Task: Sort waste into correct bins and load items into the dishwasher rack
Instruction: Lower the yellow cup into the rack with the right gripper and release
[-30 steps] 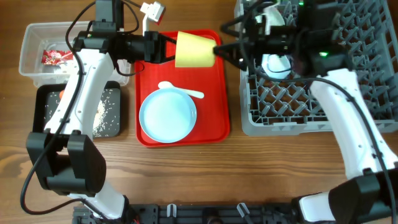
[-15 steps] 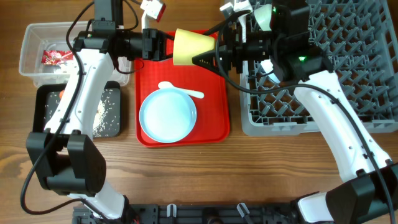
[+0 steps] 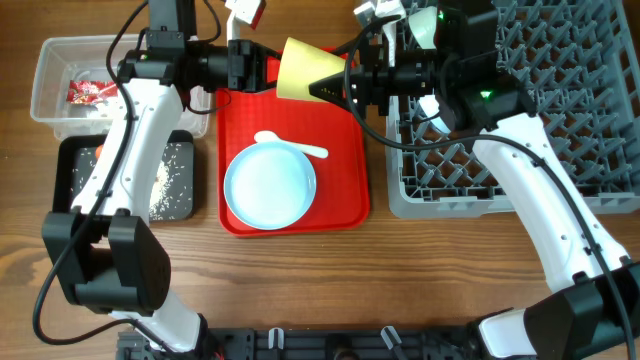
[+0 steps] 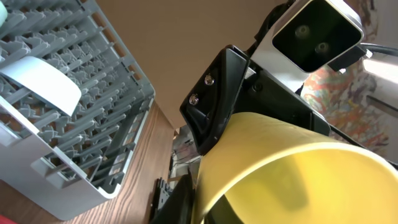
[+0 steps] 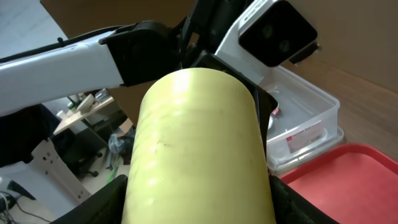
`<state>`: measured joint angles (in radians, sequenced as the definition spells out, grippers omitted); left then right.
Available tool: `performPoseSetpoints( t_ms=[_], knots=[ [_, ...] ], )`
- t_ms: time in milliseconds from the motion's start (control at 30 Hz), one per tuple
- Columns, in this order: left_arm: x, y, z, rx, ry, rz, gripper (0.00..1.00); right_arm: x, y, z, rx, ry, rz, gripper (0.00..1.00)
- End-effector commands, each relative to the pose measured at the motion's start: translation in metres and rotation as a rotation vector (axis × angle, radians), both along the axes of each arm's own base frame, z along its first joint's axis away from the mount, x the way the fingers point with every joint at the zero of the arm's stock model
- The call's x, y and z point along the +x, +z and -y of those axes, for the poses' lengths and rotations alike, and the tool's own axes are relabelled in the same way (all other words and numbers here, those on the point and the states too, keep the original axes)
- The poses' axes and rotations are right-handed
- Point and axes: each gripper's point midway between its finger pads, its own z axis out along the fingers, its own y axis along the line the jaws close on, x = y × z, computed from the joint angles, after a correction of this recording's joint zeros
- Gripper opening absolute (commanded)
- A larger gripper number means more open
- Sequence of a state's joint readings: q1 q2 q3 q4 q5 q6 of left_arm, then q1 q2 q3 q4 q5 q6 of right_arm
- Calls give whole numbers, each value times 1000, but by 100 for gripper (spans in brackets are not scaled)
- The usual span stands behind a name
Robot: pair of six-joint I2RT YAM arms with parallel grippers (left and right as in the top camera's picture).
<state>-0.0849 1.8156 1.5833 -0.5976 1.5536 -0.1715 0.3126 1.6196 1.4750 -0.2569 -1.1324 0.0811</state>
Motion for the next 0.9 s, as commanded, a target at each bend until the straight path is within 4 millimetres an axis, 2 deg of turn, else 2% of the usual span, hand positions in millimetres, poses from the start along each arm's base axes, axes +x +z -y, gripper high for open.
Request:
performPoseSetpoints(
  t_ms=[0, 133, 200, 300, 367, 433, 467, 567, 633, 767, 867],
  knots=[
    [5, -2, -2, 27, 30, -4, 10, 15, -3, 21, -3, -53, -21, 47],
    [15, -13, -2, 89, 88, 0, 11, 31, -4, 61, -14, -158, -66, 47],
    [27, -27, -5, 168, 162, 1, 14, 40, -9, 83, -40, -245, -109, 47],
    [52, -60, -18, 358, 325, -16, 15, 52, -34, 128, -150, -466, -229, 47],
    [67, -86, -36, 521, 453, -33, 18, 51, -54, 158, -268, -630, -314, 47],
    [79, -109, -58, 685, 572, -45, 21, 40, -71, 185, -402, -774, -385, 47],
    [82, -115, -67, 741, 613, -45, 23, 37, -74, 191, -431, -809, -406, 47],
    [92, -132, -95, 916, 741, -32, 29, 9, -87, 217, -569, -952, -521, 48],
    [97, -136, -111, 994, 806, -22, 39, -12, -96, 226, -629, -997, -615, 48],
    [104, -140, -144, 1128, 925, -8, 49, -49, -121, 246, -800, -1088, -787, 48],
    [106, -141, -163, 1205, 993, 0, 59, -66, -132, 262, -928, -1177, -852, 48]
  ],
)
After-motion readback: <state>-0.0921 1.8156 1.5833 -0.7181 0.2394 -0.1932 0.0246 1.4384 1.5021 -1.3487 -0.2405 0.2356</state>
